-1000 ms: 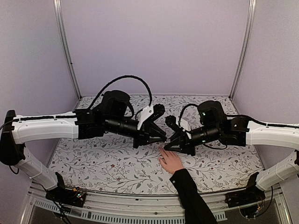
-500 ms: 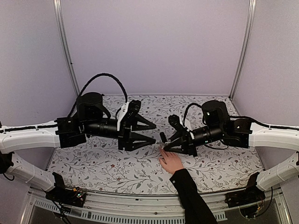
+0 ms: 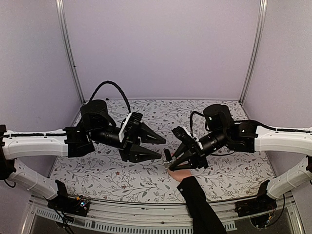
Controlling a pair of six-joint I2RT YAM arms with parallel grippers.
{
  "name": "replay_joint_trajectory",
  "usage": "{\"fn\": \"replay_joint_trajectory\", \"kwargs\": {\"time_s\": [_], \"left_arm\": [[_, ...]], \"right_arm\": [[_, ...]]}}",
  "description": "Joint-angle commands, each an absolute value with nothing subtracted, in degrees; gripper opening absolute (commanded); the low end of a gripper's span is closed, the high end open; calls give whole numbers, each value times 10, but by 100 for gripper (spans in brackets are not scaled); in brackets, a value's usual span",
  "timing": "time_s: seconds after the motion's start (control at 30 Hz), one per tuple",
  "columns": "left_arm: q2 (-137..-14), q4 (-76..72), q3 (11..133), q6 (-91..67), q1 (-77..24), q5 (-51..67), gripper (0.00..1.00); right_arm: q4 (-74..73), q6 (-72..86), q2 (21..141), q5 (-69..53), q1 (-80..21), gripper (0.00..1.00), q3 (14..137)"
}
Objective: Paint the nails
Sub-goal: Unscrew the nail polish bottle.
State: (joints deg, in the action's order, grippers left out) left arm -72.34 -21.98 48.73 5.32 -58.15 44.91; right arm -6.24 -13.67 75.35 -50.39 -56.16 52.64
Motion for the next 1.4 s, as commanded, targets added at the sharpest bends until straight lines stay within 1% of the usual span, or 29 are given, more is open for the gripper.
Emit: {"fn": "replay_joint_trajectory", "kwargs": {"time_s": [0.0, 0.1, 0.2, 0.23, 0.37, 0.5, 0.6, 0.7, 0.83, 0.9, 0.97, 1.07, 1.37], "left_arm": [[-749, -213, 520, 72, -589, 482, 48], [-757, -202, 528, 79, -593, 484, 43], [-760, -196, 529, 86, -594, 488, 35], [-762, -192, 530, 89, -596, 491, 34], [-770, -176, 536, 97, -602, 493, 34], [-776, -164, 543, 108, -607, 492, 37], [-780, -154, 549, 114, -608, 489, 38], [-781, -150, 552, 118, -609, 487, 29], [-778, -148, 551, 120, -610, 476, 11], [-778, -145, 551, 120, -609, 469, 5], [-777, -145, 549, 117, -610, 457, 0], [-774, -146, 548, 106, -610, 415, 0], [-776, -190, 537, 60, -611, 283, 0]], "right_arm": [[-86, -156, 769, -544, -573, 0, 557], [-86, -157, 770, -548, -575, 0, 558], [-89, -157, 769, -554, -575, 0, 561], [-90, -157, 768, -555, -575, 0, 563], [-94, -159, 765, -557, -575, 0, 567], [-94, -159, 765, -559, -575, 0, 569], [-96, -160, 765, -559, -575, 0, 570], [-97, -160, 765, -559, -575, 0, 571], [-99, -162, 764, -556, -575, 0, 571], [-95, -161, 760, -548, -575, 0, 571], [-88, -156, 755, -523, -575, 0, 569], [-77, -143, 744, -464, -575, 0, 564], [-44, -109, 713, -222, -575, 0, 551]]}}
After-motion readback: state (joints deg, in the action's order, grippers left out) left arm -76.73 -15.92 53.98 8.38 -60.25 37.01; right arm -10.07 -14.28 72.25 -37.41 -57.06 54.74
